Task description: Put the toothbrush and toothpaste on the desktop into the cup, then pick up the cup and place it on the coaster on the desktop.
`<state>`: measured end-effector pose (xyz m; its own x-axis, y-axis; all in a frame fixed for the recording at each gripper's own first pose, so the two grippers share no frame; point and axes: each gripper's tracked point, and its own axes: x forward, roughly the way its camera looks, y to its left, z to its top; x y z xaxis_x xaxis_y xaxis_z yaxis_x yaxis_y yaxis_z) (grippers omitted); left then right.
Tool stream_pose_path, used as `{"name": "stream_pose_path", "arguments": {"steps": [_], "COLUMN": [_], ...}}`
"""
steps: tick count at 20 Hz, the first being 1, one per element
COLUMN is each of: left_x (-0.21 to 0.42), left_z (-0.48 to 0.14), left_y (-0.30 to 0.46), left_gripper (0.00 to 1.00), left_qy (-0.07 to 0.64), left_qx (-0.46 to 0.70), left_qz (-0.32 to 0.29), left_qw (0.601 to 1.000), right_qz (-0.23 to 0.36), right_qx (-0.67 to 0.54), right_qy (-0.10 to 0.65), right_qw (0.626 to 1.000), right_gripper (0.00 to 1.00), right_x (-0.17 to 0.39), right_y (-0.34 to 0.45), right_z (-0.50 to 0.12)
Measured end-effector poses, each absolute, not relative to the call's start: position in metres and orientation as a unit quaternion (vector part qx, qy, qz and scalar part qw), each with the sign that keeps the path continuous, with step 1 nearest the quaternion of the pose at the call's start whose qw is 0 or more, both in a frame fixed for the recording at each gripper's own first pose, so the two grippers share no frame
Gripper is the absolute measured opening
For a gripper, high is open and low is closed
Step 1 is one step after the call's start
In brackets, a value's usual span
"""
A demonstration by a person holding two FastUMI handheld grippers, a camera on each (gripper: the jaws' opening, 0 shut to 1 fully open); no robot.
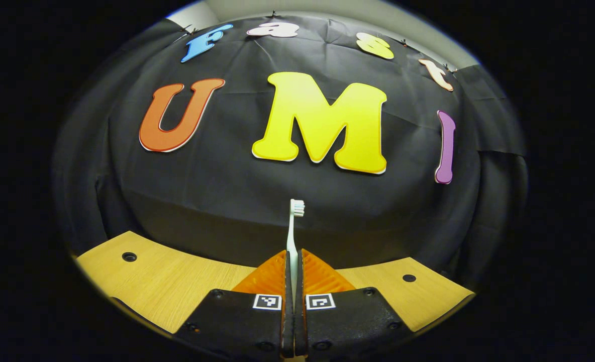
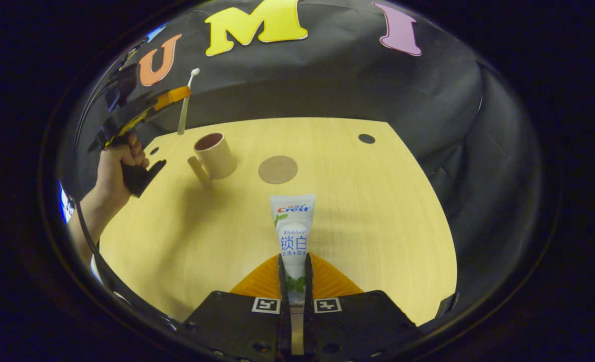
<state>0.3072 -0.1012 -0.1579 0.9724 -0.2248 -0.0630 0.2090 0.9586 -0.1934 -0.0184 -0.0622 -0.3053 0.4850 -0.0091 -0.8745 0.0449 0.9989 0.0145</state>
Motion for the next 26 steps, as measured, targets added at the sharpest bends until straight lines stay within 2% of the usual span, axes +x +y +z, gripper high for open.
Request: {"name": "stream_pose_path", "arguments": {"steps": [9,14,16,18,19,20,22,23,26], "left_x": [0.325,0.330,0.329,0.327,0.325,0.322,0.320,0.316,0.311], "left_z": [-0.180,-0.188,-0.195,-0.199,-0.203,-0.205,-0.204,-0.201,-0.198], "left_y": [-0.114,-0.117,-0.115,-0.117,-0.118,-0.117,-0.115,-0.112,-0.103], "left_gripper": [0.05,0.07,0.10,0.18,0.18,0.31,0.78,0.84,0.89], "left_qy": [0.045,0.048,0.056,0.062,0.068,0.072,0.066,0.062,0.062], "left_qx": [-0.100,-0.099,-0.097,-0.102,-0.100,-0.093,-0.085,-0.079,-0.062], "left_qz": [-0.106,-0.107,-0.097,-0.099,-0.098,-0.097,-0.095,-0.094,-0.085], "left_qw": [0.988,0.988,0.989,0.988,0.988,0.988,0.990,0.990,0.992], "right_qz": [-0.038,-0.048,-0.050,-0.047,-0.043,-0.041,-0.033,-0.030,-0.017], "right_qx": [0.055,0.050,0.051,0.045,0.042,0.039,0.033,0.032,0.031], "right_qy": [0.536,0.533,0.534,0.535,0.535,0.534,0.530,0.527,0.519], "right_qw": [0.841,0.843,0.843,0.842,0.843,0.843,0.847,0.848,0.854], "right_gripper": [0.10,0.09,0.10,0.10,0.10,0.10,0.10,0.10,0.10], "right_x": [-0.036,-0.028,-0.026,-0.025,-0.025,-0.025,-0.024,-0.023,-0.022], "right_y": [-0.069,-0.077,-0.078,-0.076,-0.075,-0.075,-0.074,-0.074,-0.075], "right_z": [-0.333,-0.331,-0.332,-0.334,-0.333,-0.333,-0.334,-0.333,-0.333]}}
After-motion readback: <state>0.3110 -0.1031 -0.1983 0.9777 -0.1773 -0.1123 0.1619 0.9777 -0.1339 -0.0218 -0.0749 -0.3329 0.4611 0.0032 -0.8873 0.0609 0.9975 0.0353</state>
